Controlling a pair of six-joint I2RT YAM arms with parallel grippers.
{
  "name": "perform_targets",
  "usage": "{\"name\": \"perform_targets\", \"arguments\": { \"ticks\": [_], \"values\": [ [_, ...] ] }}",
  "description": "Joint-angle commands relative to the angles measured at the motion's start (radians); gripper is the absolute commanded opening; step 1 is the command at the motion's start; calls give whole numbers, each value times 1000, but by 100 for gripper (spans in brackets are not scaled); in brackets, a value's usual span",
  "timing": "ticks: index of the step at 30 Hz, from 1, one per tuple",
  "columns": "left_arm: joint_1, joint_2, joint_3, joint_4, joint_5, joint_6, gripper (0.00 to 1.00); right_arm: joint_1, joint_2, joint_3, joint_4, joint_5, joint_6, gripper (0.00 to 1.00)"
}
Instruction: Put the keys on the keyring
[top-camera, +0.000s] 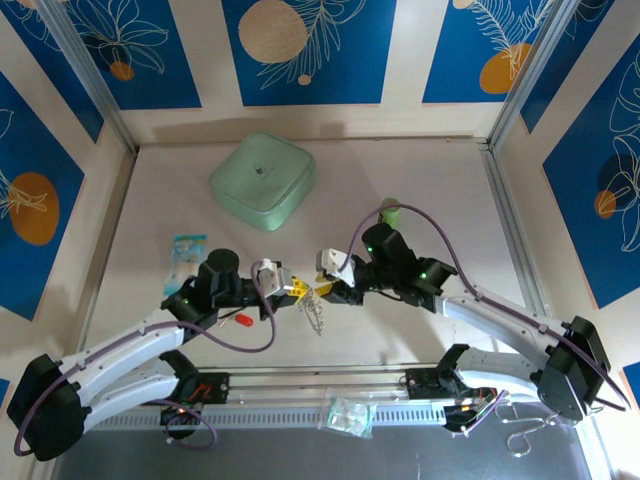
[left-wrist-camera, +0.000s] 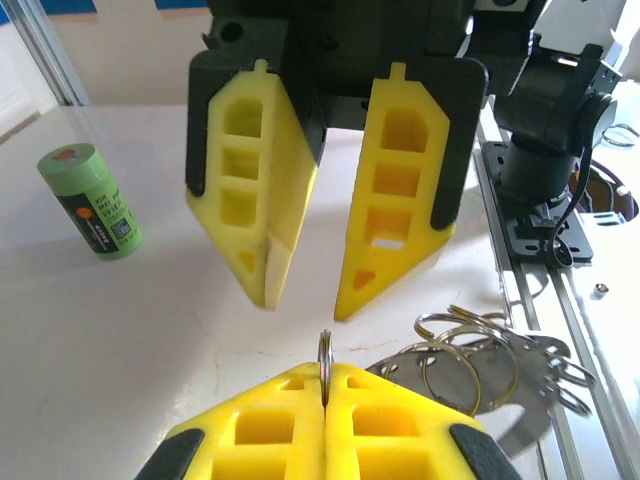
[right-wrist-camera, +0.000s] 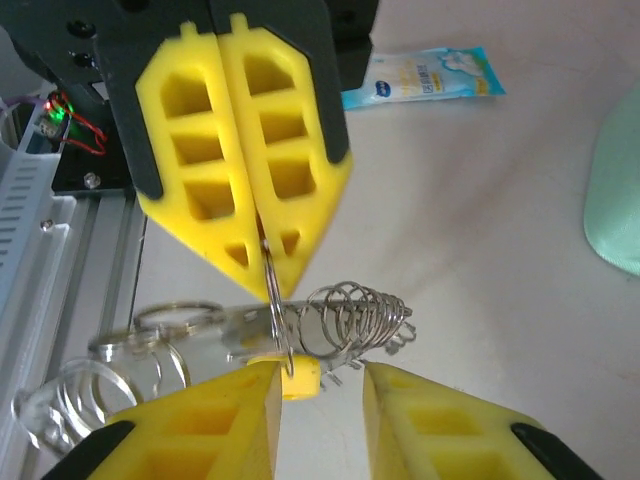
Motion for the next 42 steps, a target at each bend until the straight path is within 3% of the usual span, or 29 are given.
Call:
{"name": "perform_targets", "arguments": {
  "ticks": [1, 15, 22, 29, 32, 35, 42],
  "values": [
    [-10, -23, -43, 177, 13, -76, 0, -2, -38, -57, 105, -57, 99, 29],
    [-9, -28, -95, 313, -4, -164, 0, 18, 1, -88, 155, -86, 160, 33],
    [-9, -19, -129, 437, 3, -224, 0, 40, 40, -80, 207, -95, 174, 19],
    [-10, -3, -144, 526, 5, -253, 0, 59, 68, -77, 208, -83, 170, 16],
    [-10, 0, -144, 530, 3, -249, 0, 59, 59, -79, 199, -76, 168, 16],
    [-10, -1, -140, 505, 14, -233, 0, 49, 21, -85, 197, -63, 166, 24],
    [-10, -3, -141, 490, 23, -221, 0, 2, -67, -101, 180, -83, 162, 26]
  ]
}}
